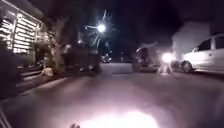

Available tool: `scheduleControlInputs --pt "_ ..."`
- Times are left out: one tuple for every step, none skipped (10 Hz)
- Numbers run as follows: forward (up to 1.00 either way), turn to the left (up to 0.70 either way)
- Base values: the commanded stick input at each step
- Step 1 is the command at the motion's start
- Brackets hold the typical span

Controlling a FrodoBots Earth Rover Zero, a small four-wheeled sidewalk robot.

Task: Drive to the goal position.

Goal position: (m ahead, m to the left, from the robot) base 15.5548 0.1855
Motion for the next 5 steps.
scheduleControlInputs --pt "1.0 0.0" --pt "1.0 0.0" --pt "1.0 0.0" --pt "1.0 0.0" --pt "1.0 0.0"
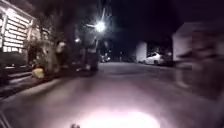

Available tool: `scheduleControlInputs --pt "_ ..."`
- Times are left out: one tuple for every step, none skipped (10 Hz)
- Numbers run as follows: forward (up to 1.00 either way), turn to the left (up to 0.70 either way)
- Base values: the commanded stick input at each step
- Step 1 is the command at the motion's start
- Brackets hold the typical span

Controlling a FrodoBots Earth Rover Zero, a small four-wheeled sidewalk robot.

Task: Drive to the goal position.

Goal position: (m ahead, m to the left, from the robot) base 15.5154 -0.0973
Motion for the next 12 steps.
scheduleControlInputs --pt "1.0 0.0" --pt "1.0 0.0" --pt "1.0 0.0" --pt "1.0 0.0" --pt "1.0 0.0" --pt "1.0 0.0" --pt "1.0 0.0" --pt "1.0 -0.15" --pt "1.0 -0.27" --pt "1.0 -0.27" --pt "1.0 -0.27" --pt "1.0 -0.27"
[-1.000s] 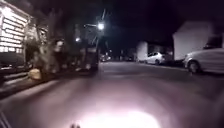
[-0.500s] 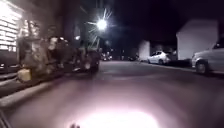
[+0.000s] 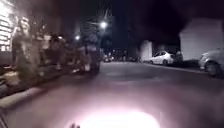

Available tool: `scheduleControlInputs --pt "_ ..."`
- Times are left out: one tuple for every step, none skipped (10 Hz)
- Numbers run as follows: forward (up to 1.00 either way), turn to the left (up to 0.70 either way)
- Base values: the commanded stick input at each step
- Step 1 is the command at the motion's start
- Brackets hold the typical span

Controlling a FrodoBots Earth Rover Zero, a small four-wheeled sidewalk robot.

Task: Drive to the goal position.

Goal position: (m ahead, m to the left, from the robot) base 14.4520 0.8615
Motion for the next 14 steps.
scheduleControlInputs --pt "1.0 -0.08" --pt "1.0 0.0" --pt "1.0 0.0" --pt "1.0 0.0" --pt "1.0 0.0" --pt "1.0 0.0" --pt "1.0 0.0" --pt "1.0 0.0" --pt "1.0 0.0" --pt "1.0 0.0" --pt "1.0 0.0" --pt "1.0 0.0" --pt "1.0 0.0" --pt "1.0 0.0"
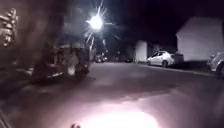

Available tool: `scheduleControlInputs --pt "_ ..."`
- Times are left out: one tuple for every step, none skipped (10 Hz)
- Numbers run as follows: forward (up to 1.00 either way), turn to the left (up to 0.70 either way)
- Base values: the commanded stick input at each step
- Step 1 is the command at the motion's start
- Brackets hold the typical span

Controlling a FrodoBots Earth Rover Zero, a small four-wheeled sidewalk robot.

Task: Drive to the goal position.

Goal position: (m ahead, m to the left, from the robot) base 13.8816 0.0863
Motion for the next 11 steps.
scheduleControlInputs --pt "1.0 0.0" --pt "1.0 0.0" --pt "1.0 0.0" --pt "1.0 0.0" --pt "1.0 0.0" --pt "1.0 0.0" --pt "1.0 0.0" --pt "1.0 0.0" --pt "1.0 0.0" --pt "1.0 0.0" --pt "1.0 0.0"
